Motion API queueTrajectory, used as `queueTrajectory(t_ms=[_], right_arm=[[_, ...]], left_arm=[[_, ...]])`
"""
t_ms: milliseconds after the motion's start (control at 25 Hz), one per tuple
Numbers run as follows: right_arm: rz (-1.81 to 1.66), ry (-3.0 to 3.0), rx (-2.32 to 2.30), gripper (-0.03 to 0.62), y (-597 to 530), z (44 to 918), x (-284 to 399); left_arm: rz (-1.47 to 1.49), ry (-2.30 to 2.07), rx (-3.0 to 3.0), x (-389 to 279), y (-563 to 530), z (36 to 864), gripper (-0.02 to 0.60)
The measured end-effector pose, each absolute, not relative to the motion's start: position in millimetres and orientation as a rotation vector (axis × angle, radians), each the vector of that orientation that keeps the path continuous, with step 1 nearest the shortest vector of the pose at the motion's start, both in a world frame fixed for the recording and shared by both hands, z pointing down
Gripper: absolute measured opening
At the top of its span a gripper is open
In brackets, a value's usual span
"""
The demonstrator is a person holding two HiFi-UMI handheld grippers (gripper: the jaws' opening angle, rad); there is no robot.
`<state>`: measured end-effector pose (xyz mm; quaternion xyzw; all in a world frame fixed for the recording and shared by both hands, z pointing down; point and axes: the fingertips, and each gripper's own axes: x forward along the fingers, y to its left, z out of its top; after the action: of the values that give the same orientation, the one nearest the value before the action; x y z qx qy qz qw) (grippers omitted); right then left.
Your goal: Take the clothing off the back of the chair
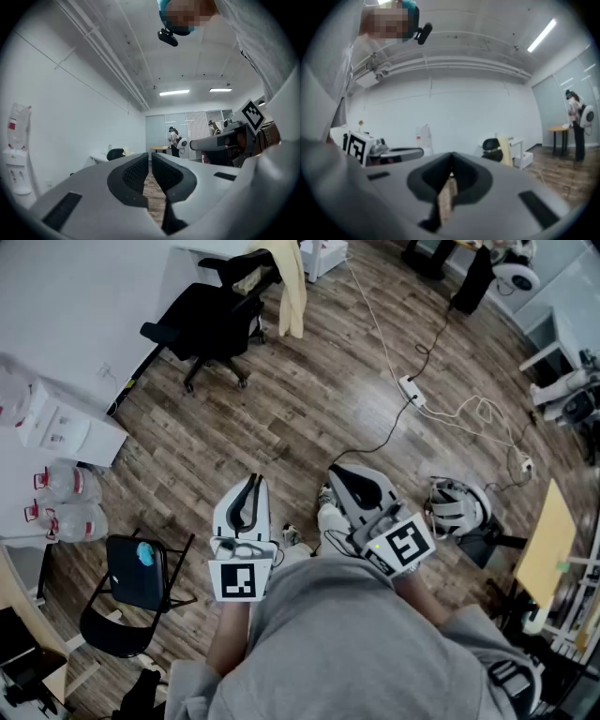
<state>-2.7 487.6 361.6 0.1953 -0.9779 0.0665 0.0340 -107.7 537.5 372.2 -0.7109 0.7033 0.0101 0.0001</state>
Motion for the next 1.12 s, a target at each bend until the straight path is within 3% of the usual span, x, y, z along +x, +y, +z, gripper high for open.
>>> queueTrajectory(t_ms=[1120], right_arm=[[0.225, -2.983, 0.667, 0.034, 483, 378, -3]], left_arm=[[0.015, 2.216, -2.230, -113, 545, 380, 0.054]])
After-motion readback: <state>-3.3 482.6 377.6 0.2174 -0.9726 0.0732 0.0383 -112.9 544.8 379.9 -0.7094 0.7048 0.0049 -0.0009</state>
